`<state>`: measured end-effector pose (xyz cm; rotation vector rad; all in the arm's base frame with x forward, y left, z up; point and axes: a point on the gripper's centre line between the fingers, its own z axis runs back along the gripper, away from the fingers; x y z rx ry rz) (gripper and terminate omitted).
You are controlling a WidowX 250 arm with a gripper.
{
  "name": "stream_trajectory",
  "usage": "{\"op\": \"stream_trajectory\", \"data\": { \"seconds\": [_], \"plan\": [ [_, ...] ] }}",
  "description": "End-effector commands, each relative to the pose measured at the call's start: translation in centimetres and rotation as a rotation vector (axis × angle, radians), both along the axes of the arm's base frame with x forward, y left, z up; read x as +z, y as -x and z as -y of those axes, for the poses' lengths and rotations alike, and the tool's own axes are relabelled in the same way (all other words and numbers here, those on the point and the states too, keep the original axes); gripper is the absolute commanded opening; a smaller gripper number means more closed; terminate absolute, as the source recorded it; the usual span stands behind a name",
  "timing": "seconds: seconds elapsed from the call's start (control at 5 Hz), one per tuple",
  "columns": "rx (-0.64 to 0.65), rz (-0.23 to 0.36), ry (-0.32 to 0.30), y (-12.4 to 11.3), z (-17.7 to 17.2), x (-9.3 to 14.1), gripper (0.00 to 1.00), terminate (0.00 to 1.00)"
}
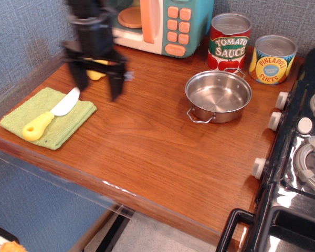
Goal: Put the pot to the right of the napkin.
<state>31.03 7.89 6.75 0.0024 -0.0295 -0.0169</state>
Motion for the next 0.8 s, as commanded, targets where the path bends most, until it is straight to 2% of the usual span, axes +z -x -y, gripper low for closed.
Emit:
{"op": "stream_trajectory", "data": {
  "seconds": [0.0, 0.4, 0.6],
  "plan": [
    [-0.021, 0.097, -0.013, -7.0, 7.3, 1.1, 1.00, 0.00],
    [0.080, 0.089, -0.036, -9.5, 8.5, -1.2, 1.00, 0.00],
    [0.110, 0.126, -0.060, -9.0, 7.9, -1.7, 1.00, 0.00]
  ]
}}
